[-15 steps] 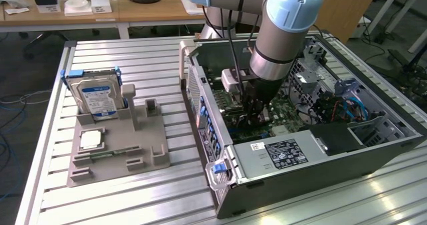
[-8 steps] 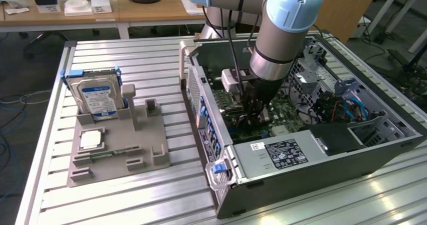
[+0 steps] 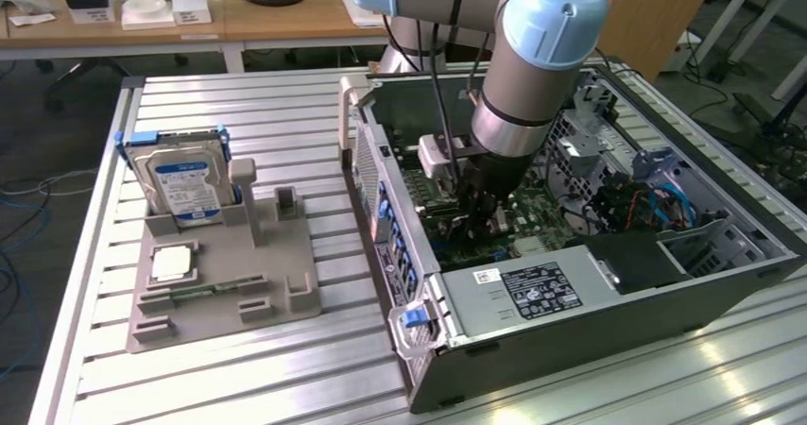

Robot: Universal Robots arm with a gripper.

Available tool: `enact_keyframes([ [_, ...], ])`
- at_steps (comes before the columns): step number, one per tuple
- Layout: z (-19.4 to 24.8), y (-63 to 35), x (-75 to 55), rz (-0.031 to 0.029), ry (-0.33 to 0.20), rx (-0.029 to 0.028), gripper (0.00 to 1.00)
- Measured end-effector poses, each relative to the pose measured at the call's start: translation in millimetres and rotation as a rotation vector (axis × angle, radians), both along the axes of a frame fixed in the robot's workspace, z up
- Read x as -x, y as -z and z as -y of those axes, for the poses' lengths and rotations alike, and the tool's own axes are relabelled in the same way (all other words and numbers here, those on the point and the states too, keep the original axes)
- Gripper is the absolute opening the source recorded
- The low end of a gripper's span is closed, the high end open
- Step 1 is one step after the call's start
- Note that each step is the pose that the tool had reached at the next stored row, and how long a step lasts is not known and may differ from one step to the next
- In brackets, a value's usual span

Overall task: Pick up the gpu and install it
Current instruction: 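Insert the gpu into the slot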

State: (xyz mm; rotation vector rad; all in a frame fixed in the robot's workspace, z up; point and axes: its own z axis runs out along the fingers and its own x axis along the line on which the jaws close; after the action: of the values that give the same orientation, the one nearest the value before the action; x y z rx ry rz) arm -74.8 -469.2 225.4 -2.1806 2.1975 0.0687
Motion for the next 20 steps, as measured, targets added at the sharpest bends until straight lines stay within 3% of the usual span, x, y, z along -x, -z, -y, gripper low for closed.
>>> enact_keyframes([
  [1, 0.1, -1.0, 0.0, -0.0011, 0.000, 0.0022, 0.33],
  [8, 0.2, -5.4, 0.1, -0.0006, 0.000, 0.0013, 0.33],
  [20, 0.2, -51.0, 0.1, 0.0026, 0.000, 0.0009, 0.33],
])
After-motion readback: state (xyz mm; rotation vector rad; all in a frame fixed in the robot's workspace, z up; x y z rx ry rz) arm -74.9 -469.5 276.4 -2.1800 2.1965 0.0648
